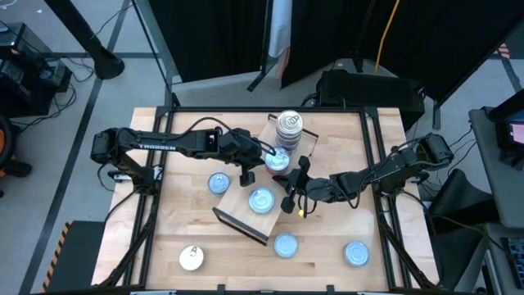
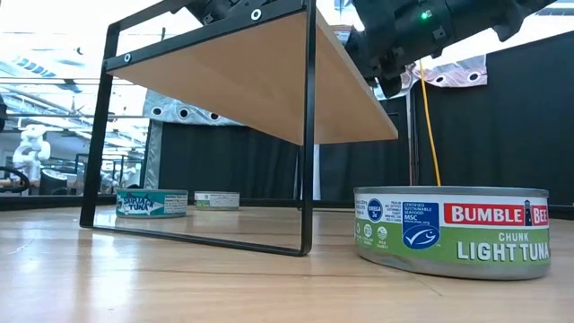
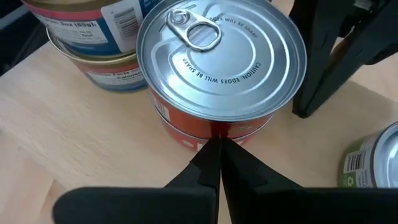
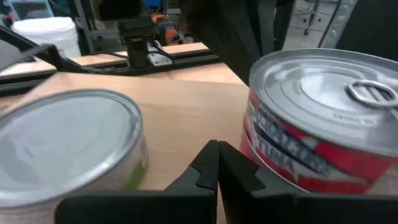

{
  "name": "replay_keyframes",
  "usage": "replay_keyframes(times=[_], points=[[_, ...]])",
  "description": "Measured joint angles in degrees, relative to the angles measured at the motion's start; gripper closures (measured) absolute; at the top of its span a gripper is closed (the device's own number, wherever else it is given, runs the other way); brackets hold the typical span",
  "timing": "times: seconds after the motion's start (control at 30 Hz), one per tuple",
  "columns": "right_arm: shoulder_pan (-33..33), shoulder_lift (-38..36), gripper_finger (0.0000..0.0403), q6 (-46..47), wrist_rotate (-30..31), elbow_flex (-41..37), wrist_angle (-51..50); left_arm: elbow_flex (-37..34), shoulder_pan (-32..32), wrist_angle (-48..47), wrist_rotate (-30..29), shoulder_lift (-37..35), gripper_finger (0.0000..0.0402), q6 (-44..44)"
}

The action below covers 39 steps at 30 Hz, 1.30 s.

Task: Stack canned seafood by type on shelf
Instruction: Adjust the tuna cans on the shelf

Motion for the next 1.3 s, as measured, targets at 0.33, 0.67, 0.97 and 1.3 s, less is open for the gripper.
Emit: replay_keyframes(times=[0.33,0.67,0.97,1.3], points=[[-1.0,0.0,0.0401,-0.5,1.0,0.0,-1.2,2.8,-0.6,-12.1,0.0,-3.0,0.0387,-1.4],[-1.3,0.0,0.0401,-1.1,1.3,0.0,-1.8,3.0,-10.2,-11.5,2.8,-12.3,0.0387,-3.0],[-1.4,0.0,0.0401,-1.7,2.4,0.0,-1.8,2.8,-23.8,-7.0,-1.6,-7.6,0.0387,-4.6],[2.4,-3.1,0.0401,-2.0,2.4,0.0,-2.6,2.8,-26.5,-4.5,-9.4,0.0,0.0387,-6.1]])
